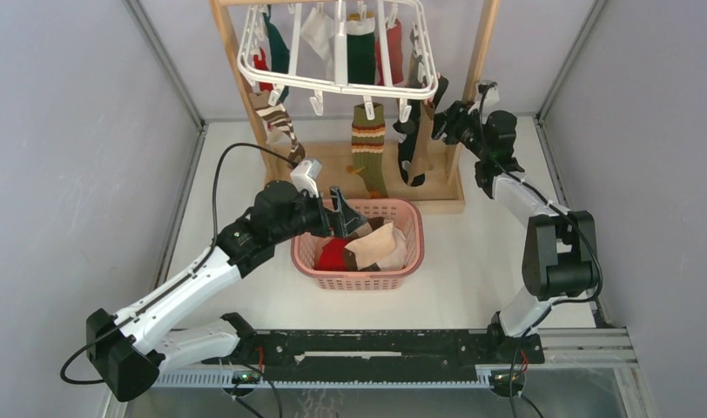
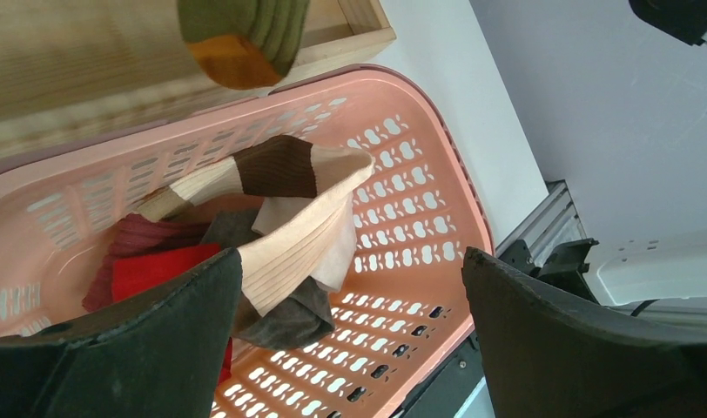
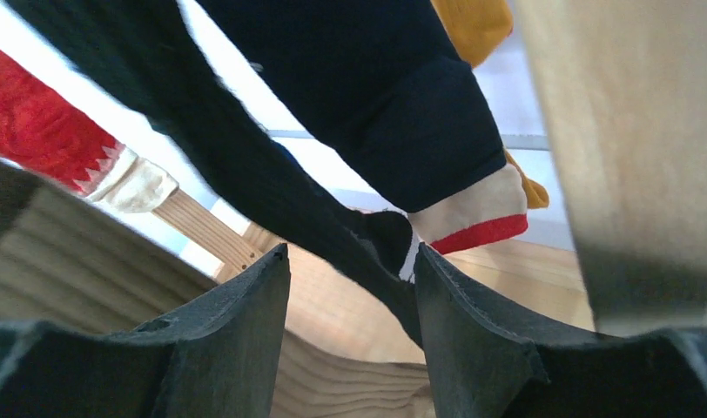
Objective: Remove the socks clipped to the hanger
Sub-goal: Remove the sock from the hanger.
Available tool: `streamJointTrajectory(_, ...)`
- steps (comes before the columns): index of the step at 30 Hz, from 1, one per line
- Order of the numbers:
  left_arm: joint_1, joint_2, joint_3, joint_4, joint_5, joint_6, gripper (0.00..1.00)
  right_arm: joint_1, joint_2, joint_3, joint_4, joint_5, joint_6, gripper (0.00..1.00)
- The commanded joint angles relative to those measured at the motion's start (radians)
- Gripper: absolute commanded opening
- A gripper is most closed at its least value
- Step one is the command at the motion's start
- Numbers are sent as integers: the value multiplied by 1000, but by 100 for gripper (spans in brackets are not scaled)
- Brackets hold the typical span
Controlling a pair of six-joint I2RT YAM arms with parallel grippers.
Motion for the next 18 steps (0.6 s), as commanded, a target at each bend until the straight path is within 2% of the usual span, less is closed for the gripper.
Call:
streamJointTrajectory(1,4,-24,26,5,-5,34,100,3,38,40,110,-19,4,62)
streamJointTrajectory(6,4,-22,30,3,-1,38,100,4,114,69,192,-106,51,63)
streamJointTrajectory(9,4,-17,33,0,1,41,100,0,135,85,222,-141,72,59)
streamJointTrajectory(13,4,-9,40,0,7,41,100,-3,138,95,216,-158,72,38)
streamJointTrajectory(18,4,-11,44,0,13,41,100,-1,108,86,185,-166,62,20)
